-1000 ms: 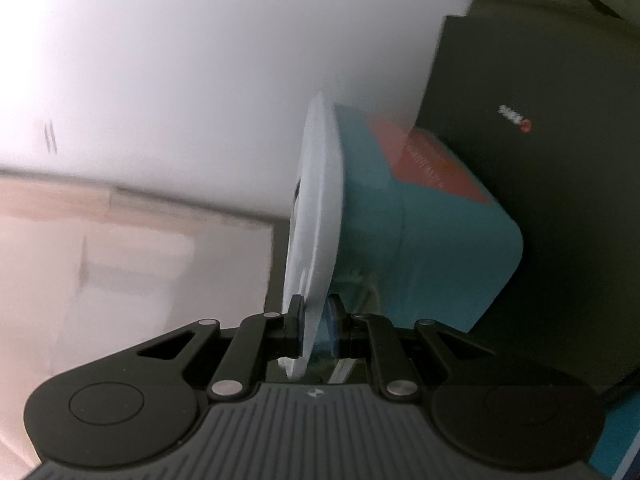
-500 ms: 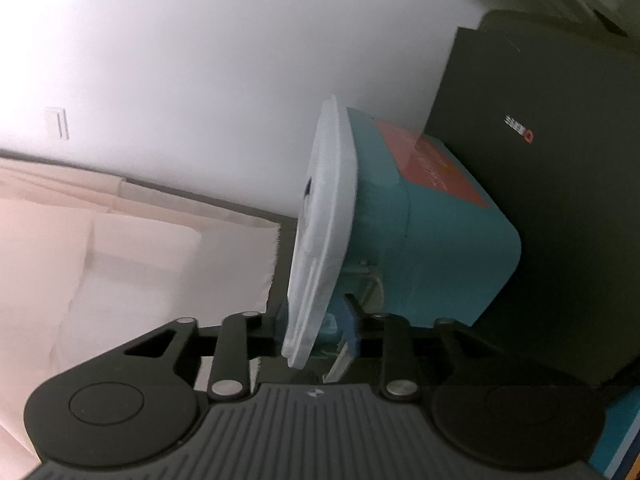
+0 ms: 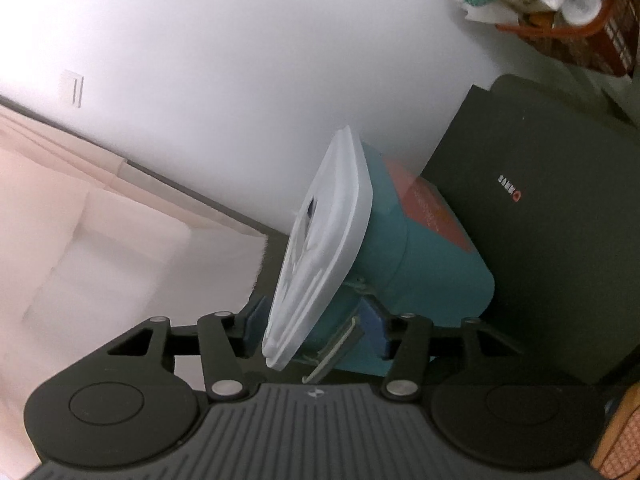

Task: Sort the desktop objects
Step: 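Open the right gripper and pull it back from the lidded bin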

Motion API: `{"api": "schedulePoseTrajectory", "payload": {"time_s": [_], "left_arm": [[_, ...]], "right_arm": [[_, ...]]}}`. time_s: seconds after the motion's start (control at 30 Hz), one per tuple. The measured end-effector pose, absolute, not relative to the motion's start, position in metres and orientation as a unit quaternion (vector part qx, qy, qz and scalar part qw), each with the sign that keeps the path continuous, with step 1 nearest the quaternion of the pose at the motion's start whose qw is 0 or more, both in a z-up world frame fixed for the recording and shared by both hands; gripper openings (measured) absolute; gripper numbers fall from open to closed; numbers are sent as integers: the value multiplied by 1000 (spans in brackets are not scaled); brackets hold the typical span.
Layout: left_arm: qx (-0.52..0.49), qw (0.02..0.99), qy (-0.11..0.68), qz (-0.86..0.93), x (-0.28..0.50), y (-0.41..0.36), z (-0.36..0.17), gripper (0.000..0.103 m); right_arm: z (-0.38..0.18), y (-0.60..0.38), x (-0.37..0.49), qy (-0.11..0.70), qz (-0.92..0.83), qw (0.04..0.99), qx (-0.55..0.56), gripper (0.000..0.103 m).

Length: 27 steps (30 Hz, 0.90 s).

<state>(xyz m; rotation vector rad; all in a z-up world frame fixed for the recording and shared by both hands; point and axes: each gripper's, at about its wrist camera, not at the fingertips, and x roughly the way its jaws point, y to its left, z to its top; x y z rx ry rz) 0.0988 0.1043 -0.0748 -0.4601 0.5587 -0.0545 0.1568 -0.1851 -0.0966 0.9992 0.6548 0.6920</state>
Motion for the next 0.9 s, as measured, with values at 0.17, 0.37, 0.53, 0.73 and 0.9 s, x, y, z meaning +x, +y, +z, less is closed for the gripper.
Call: {"api": "schedulePoseTrajectory", "payload": {"time_s": [0.17,0.37,0.53,0.73,0.9], "left_arm": [[-218,936,274,-29,87,97,-67,81],[-195,943,267,-35,73,77,-52,84],[-179,947,264,-38,63,63,-41,90],[-190,943,270,-44,52,54,-31,90],[-197,943,267,-34,41,49,-23,90]], "right_arm": [[-81,-194,144,286,310,797,431,69],[-64,-205,125,283,287,837,368,83],[-53,-220,114,276,261,857,348,90],[-45,-237,99,271,243,870,332,94],[-44,-245,82,283,228,879,308,97]]}}
